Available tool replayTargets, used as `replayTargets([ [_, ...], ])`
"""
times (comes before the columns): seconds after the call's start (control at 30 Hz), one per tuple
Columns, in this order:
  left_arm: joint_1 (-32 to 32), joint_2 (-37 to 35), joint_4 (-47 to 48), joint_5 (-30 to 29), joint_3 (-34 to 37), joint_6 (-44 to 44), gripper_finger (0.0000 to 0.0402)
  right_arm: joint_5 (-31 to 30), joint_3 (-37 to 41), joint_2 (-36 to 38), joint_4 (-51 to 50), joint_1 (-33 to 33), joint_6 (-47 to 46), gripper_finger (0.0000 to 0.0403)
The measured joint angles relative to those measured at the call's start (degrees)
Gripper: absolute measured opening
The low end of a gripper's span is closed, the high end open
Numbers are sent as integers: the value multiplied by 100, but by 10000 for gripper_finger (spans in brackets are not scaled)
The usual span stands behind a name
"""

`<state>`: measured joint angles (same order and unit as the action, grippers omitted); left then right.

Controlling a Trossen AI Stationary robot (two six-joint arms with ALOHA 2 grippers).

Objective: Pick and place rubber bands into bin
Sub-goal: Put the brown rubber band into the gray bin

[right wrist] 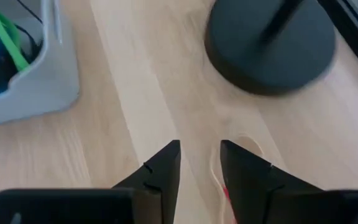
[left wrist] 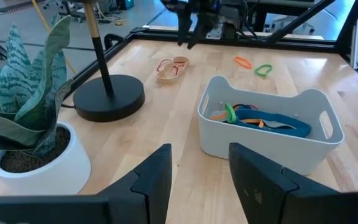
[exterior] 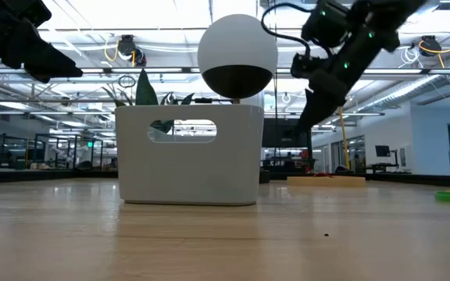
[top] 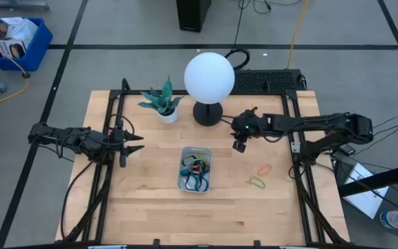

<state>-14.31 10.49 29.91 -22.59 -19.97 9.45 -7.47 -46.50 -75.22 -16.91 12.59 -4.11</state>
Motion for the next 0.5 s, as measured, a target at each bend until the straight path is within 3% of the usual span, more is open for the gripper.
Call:
replayTargets([
  [0.17,-2,-1,0,-2,0,3,166,22,730,0,1225,130,166,105],
  [0.5,0,1,2,-13,0,-39,166,14,1189,-332,1981,208,325,98],
])
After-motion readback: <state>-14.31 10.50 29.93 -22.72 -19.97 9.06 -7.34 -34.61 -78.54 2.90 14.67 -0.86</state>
